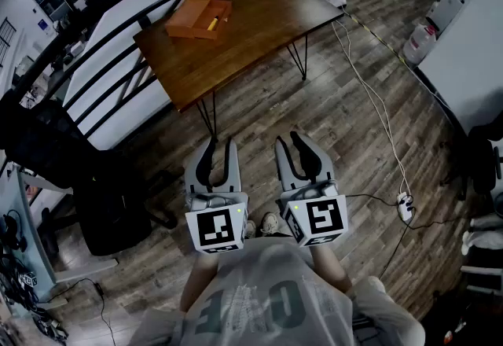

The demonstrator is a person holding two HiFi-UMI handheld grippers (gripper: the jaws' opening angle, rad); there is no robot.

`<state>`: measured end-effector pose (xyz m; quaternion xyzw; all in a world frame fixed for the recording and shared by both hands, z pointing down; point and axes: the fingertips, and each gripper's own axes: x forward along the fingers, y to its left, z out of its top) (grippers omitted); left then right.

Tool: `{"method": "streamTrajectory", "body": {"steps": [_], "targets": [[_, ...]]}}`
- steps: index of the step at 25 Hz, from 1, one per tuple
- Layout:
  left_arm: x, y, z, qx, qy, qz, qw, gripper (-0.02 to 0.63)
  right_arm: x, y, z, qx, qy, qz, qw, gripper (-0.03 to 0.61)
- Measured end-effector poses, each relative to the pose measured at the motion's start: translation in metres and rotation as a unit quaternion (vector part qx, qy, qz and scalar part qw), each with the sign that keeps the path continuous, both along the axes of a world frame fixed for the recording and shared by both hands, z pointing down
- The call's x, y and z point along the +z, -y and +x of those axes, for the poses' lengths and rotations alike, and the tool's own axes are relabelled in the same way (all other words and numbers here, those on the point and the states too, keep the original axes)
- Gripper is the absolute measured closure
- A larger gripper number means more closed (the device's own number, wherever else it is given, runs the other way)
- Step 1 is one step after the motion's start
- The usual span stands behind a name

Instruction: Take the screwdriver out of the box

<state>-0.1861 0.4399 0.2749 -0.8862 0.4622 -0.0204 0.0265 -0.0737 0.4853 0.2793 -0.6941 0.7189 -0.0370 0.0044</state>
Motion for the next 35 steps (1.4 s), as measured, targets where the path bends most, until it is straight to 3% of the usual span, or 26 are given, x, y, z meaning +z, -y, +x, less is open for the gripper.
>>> {"method": "streamTrajectory", "body": {"steps": [10, 22, 35], "targets": [[-0.003, -0.002, 0.012, -0.001, -0.006, 0.002, 1.0, 0.502, 0.003, -0.005, 0.01, -0.013, 0.009, 0.001, 1.0, 0.468], [0.004, -0.002, 0.027, -0.022, -0.01, 0.004, 0.9997, 0.502, 0.004, -0.008, 0.056, 0.002, 0.047, 0.022, 0.999, 0.493], [0.022, 0.04, 0.034, -0.045, -0.037, 0.042, 0.9974, 0.502, 0.034, 0.009, 0.081, 0.001, 0.012, 0.041, 0.999, 0.505]]}}
